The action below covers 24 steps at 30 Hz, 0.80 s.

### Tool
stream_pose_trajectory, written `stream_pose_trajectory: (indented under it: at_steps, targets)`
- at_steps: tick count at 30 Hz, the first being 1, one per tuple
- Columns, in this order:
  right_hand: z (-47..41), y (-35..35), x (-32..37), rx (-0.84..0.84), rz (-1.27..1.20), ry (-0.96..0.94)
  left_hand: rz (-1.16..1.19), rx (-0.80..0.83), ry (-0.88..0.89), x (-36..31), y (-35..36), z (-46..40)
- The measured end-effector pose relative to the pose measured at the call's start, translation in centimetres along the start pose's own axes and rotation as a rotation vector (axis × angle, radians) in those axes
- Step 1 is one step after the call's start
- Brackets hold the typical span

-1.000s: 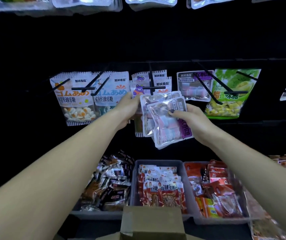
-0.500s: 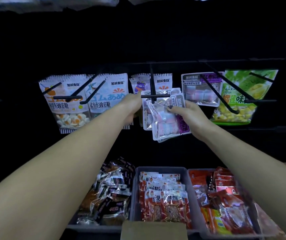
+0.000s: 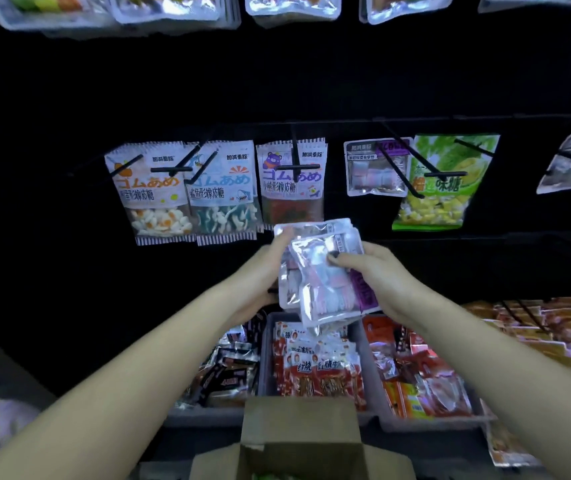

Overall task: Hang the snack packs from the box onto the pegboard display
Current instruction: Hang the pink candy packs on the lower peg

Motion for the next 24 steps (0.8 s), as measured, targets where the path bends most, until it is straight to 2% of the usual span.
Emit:
stream_pose_trajectory:
  at_steps: [5, 7, 11, 14, 24]
  targets:
    - [3.6, 1.9, -1.4, 0.046, 0.033, 0.078, 0.104, 0.002, -0.107, 3.6, 0.0, 2.9]
    - [4.6, 2.2, -1.5, 0.075, 0.052, 0.098, 0.134, 0.054, -0.148, 4.4, 0.4, 3.5]
    - [6.3, 2.5, -1.1, 0.134, 0.035, 0.071, 0.066, 0.0, -0.071, 4.1, 1.0, 4.7]
    - [7.3, 1.7, -0.6, 0.102, 0.036, 0.017, 0.091, 0.064, -0.042, 4.1, 2.1, 4.8]
    - [10.0, -2.1, -0.8, 0.103, 0.14, -0.03, 0.158, 0.035, -0.073, 4.6, 4.6, 5.6]
Point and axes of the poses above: each hand's wrist, its own z-axis away from the middle knuckle, its own y-axis out of the palm, x = y × z, the point moved 8 cm from there along -z, towards the middle knuckle, and after that the axes turned 4 degrees about z, right-handed, at the moved point
